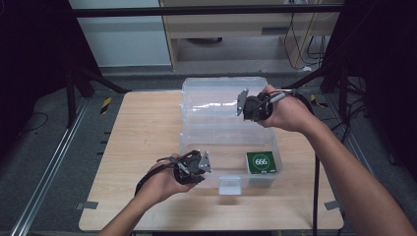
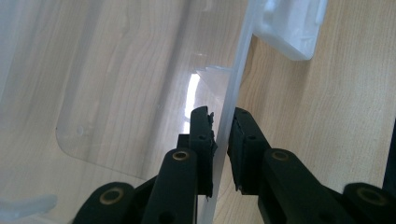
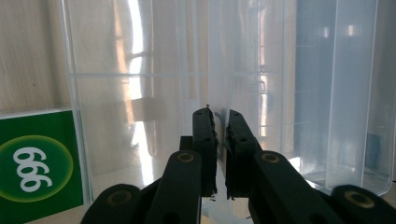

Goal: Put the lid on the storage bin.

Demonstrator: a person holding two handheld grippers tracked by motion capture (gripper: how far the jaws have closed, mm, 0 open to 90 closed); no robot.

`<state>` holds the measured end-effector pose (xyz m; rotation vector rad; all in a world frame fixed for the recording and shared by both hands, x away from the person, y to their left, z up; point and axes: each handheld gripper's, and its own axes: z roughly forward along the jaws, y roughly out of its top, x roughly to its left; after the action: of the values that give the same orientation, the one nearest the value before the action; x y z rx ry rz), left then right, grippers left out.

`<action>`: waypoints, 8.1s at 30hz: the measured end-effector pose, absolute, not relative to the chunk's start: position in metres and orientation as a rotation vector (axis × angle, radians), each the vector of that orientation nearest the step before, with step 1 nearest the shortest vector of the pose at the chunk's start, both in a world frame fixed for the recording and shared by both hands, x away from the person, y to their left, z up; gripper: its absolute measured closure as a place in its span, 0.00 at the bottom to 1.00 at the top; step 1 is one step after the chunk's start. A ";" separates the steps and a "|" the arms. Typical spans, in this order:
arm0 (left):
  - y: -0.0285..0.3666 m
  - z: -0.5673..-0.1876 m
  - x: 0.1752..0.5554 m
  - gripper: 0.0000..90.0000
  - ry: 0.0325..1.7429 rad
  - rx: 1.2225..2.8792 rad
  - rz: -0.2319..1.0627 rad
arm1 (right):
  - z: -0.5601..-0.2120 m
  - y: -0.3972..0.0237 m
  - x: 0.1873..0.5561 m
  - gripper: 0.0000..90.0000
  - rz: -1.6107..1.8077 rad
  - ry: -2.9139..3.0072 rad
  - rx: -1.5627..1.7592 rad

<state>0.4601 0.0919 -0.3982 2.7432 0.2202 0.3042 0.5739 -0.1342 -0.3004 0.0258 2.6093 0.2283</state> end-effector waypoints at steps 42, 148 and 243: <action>0.090 -0.401 0.456 0.86 0.247 2.734 0.386 | -0.301 -0.139 0.534 0.92 0.288 2.541 0.008; 0.094 -0.403 0.448 0.81 0.268 2.641 0.392 | -0.328 -0.158 0.467 0.90 0.408 2.547 -0.055; 0.186 -0.340 0.469 1.00 0.800 2.104 0.305 | -0.361 -0.205 0.402 0.26 0.634 2.501 0.283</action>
<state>0.4689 0.1859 -0.3402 2.1043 0.7998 0.3050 0.4024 -0.2053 -0.3605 0.2833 2.5014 0.6337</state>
